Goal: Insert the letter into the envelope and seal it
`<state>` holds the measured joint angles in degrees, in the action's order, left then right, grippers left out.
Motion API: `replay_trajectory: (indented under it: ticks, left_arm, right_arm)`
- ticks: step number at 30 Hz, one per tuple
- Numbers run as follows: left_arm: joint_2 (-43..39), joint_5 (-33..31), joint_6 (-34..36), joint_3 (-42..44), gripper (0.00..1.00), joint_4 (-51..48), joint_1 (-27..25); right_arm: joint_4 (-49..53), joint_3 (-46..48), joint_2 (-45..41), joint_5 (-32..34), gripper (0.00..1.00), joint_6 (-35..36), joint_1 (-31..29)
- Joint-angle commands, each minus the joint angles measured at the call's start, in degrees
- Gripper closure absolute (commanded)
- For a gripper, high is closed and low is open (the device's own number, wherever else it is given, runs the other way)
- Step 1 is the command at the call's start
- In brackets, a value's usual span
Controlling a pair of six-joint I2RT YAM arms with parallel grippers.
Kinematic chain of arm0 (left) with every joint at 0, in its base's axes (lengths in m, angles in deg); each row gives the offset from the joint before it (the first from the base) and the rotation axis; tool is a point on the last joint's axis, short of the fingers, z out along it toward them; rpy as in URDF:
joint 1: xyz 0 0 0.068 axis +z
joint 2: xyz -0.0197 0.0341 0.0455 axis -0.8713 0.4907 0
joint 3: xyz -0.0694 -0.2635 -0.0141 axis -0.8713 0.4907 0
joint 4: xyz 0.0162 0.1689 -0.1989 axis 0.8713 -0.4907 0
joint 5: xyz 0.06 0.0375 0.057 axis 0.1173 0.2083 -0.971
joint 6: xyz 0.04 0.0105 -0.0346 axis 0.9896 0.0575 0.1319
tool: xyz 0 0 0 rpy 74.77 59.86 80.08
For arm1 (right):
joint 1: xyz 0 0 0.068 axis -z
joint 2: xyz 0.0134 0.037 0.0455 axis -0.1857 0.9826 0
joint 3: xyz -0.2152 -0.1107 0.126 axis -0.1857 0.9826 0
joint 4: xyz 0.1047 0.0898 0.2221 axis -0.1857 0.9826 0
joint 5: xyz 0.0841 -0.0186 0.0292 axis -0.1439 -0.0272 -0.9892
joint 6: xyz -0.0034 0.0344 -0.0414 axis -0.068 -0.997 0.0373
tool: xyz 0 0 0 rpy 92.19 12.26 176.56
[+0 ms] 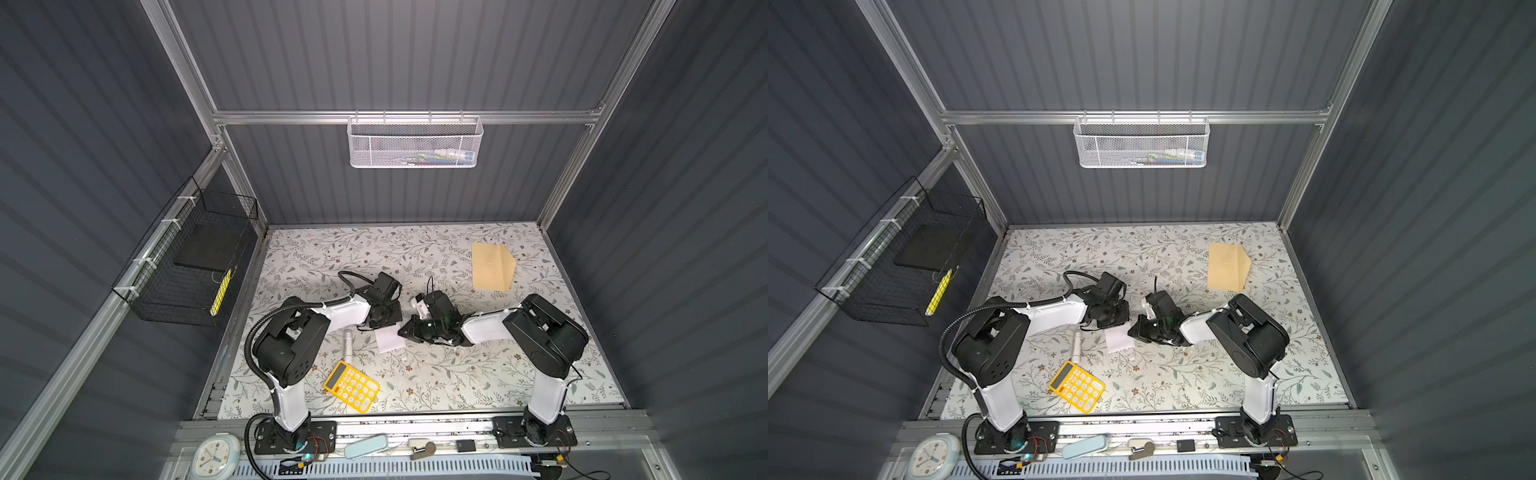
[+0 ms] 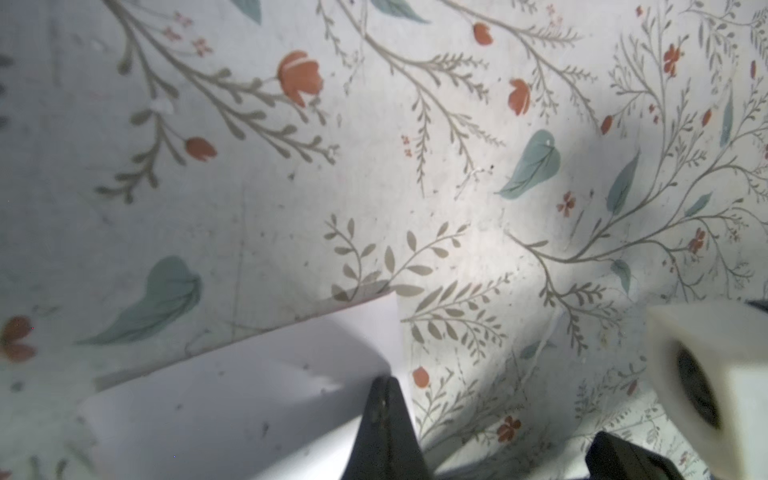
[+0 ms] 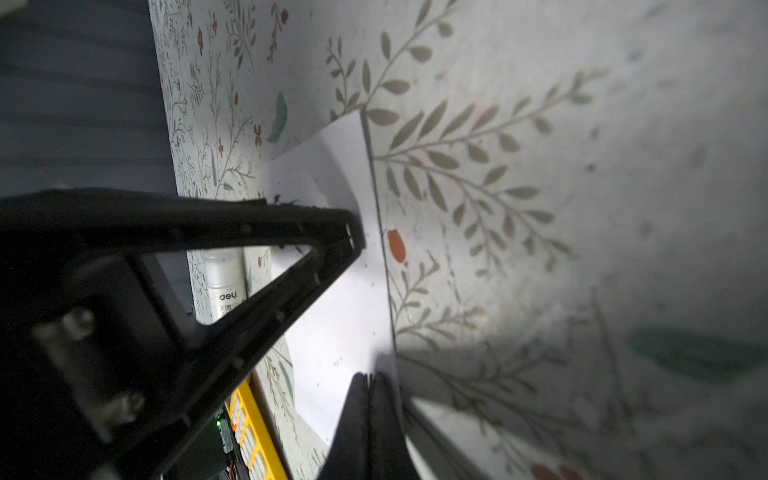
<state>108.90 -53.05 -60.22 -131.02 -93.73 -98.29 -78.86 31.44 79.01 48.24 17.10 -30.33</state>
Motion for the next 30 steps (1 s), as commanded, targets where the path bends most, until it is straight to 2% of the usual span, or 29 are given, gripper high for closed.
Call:
replay_trajectory:
  ticks: [1, 9, 14, 21, 30]
  left_arm:
    - [2.4, -2.9, 1.0, -2.6, 1.00, -1.0, 0.8]
    - [5.1, -7.6, 2.0, -5.0, 1.00, -2.2, 2.3]
    - [1.7, -4.4, 1.6, -4.8, 1.00, 0.4, 2.0]
    - [-4.3, 1.2, 1.1, -2.2, 1.00, -0.8, -1.4]
    - [-3.9, 1.0, -2.1, 5.1, 1.00, 2.1, -3.5]
  right_arm:
    - [5.0, 1.5, 1.1, 1.4, 0.98, -0.1, -0.6]
    - [4.9, 1.5, 1.0, 1.4, 0.98, -0.1, -0.7]
    - [5.0, 1.3, 1.2, 1.4, 0.98, -0.2, -0.7]
    - [5.3, 1.2, 1.3, 1.6, 0.98, -0.2, -0.7]
    - [5.9, 0.9, 1.0, 1.6, 0.98, -0.1, -0.9]
